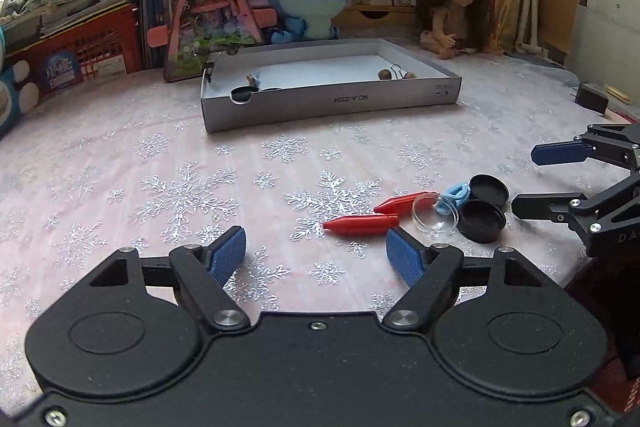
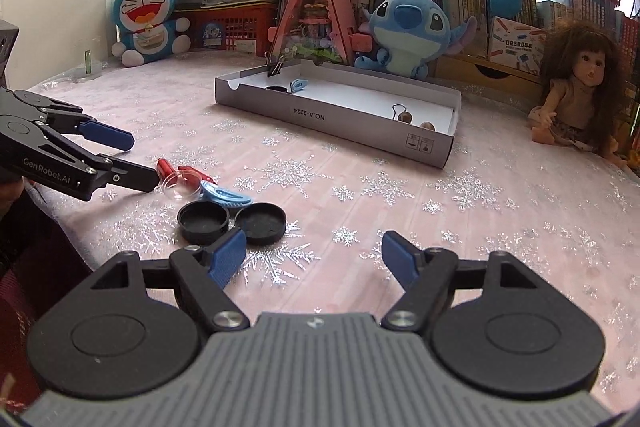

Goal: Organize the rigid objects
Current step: 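Grasp the red marker with the left tool while the right tool grasps the black lid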

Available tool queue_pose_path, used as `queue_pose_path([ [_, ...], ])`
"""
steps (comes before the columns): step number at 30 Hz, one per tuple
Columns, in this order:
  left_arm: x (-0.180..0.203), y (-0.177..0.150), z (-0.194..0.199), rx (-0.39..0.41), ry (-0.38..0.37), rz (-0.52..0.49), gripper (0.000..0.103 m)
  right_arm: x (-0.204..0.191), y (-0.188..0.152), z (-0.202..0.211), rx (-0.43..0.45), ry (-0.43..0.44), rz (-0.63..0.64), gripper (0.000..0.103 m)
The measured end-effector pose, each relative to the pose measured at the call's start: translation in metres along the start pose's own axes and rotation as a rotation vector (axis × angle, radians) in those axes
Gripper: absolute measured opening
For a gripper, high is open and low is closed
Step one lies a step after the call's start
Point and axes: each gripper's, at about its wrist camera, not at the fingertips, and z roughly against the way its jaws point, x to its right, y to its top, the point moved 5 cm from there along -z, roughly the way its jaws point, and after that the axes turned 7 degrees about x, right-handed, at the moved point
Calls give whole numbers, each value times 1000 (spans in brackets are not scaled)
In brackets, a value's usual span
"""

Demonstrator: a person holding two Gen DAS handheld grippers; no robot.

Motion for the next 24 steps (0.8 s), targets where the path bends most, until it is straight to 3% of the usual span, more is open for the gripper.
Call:
queue_pose_path([
  [7, 10, 3, -9, 11, -8, 51, 73, -9, -1, -7, 4, 26, -11, 82],
  [10, 12, 1, -11, 27, 7, 82, 64, -14, -1, -12, 17, 29, -15, 79],
  [13, 20, -2, -10, 50, 7, 41, 53, -17, -2, -16, 29, 36, -29, 77],
  [17, 27, -3, -8, 63, -8, 6, 42, -18, 0, -17, 44, 42, -41, 63],
  [24, 20, -2, -8, 67, -8, 57, 43, -16, 0, -16, 51, 31, -53, 49],
])
